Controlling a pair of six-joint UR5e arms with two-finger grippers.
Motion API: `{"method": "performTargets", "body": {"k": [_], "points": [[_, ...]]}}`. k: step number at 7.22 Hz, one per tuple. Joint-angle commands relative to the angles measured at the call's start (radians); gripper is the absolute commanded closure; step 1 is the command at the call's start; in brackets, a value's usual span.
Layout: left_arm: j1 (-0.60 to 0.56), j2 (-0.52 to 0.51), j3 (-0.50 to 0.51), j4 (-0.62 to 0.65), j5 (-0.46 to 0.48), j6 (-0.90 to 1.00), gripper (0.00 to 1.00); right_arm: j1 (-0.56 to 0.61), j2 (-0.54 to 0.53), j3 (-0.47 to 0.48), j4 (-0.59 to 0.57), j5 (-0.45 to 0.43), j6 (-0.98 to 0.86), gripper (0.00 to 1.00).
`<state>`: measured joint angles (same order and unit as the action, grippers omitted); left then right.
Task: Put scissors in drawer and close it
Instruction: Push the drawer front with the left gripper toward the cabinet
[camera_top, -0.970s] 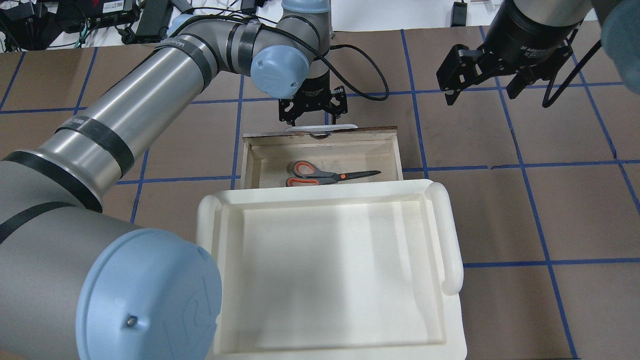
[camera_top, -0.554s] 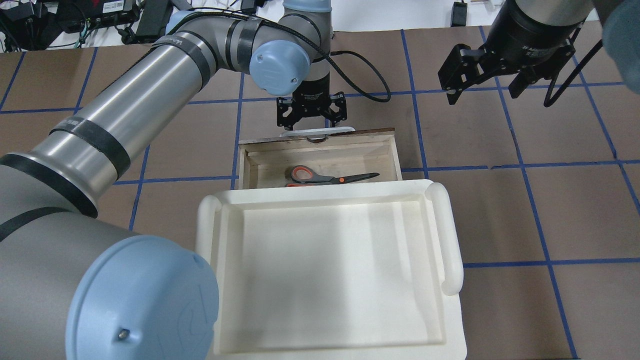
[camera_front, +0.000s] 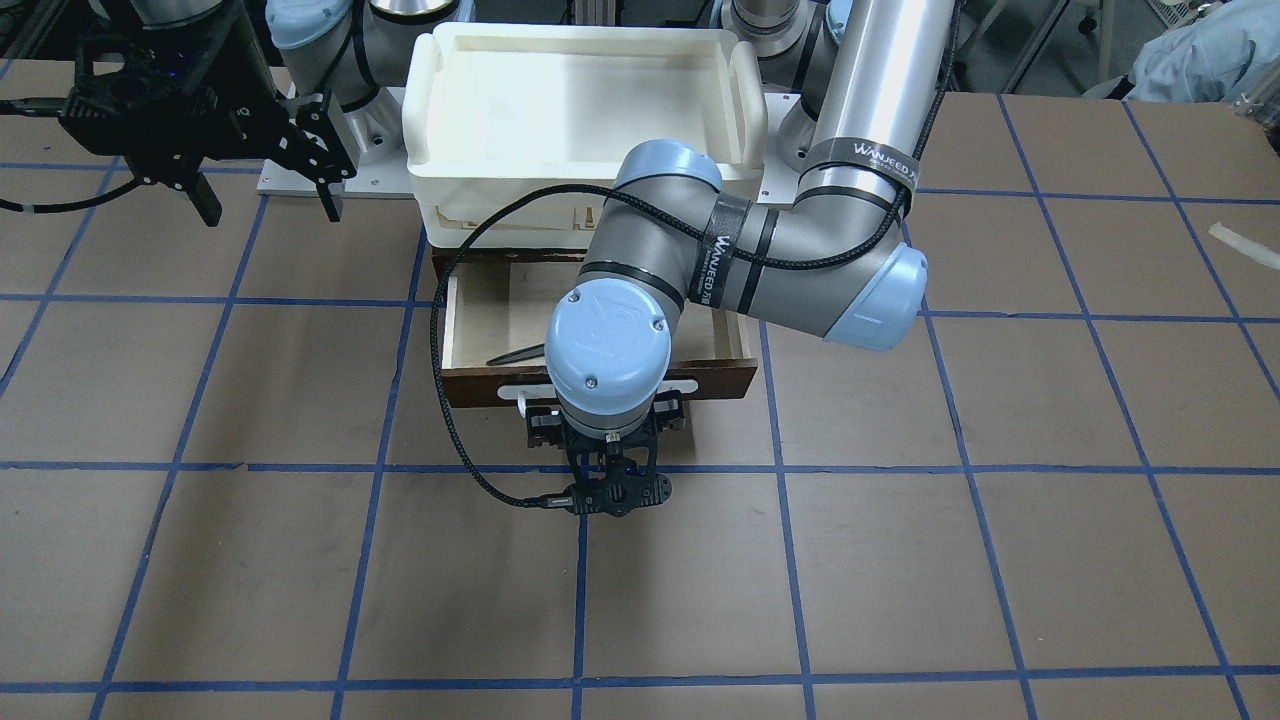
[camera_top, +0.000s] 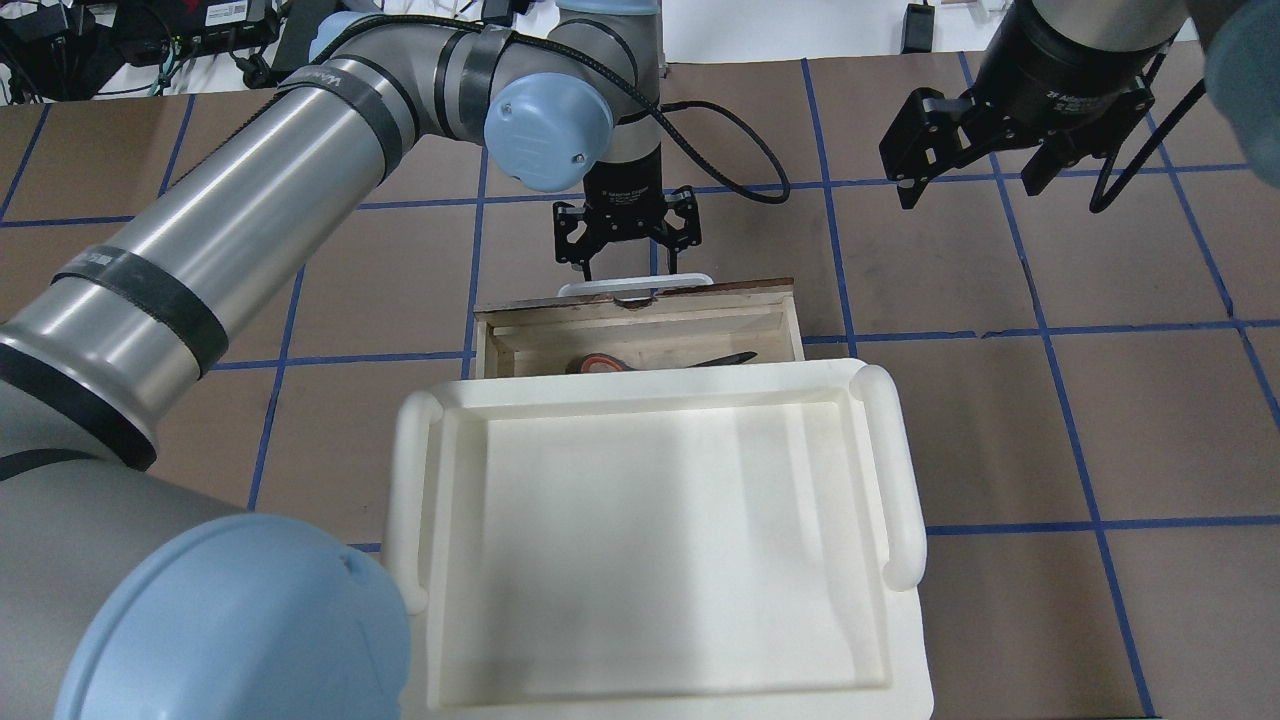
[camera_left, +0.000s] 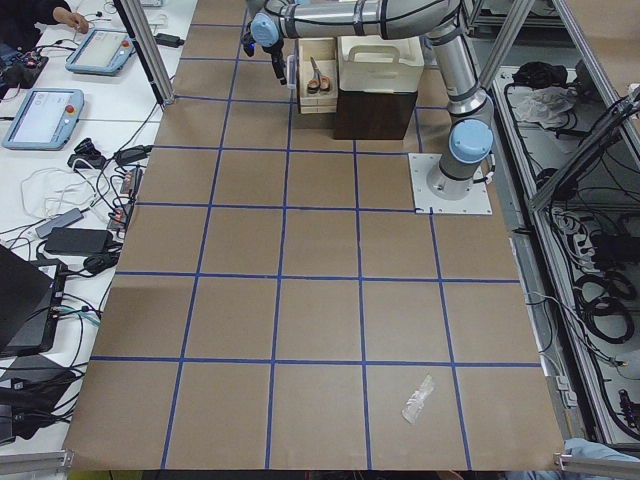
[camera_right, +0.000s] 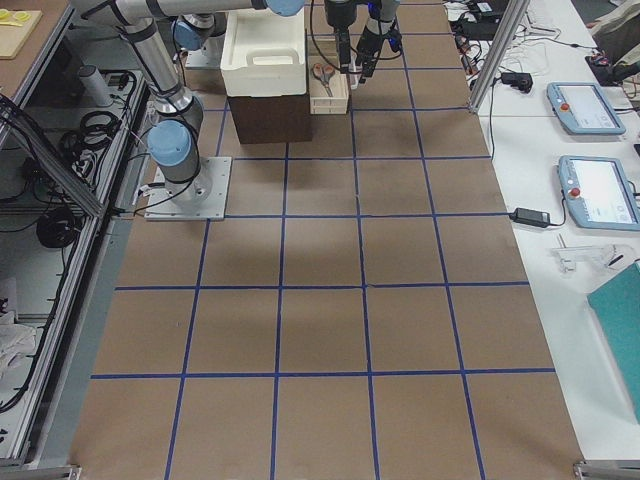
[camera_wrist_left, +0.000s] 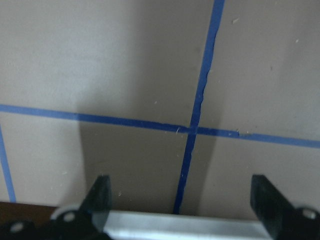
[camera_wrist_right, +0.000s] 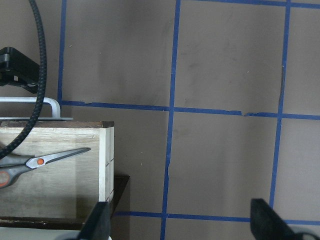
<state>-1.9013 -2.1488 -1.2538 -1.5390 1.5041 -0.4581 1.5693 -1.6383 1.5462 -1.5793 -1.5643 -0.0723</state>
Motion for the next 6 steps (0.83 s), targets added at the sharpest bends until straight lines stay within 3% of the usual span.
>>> {"method": "performTargets", "body": {"k": [1, 6], "points": [[0.004, 0.026, -0.012, -0.058, -0.011, -0.001, 0.00, 0.000, 0.000, 0.000, -0.001, 0.000, 0.000, 0.00], [0.014, 0.056, -0.078, -0.110, -0.062, -0.034, 0.00, 0.000, 0.000, 0.002, 0.004, 0.000, -0.001, 0.00]]}}
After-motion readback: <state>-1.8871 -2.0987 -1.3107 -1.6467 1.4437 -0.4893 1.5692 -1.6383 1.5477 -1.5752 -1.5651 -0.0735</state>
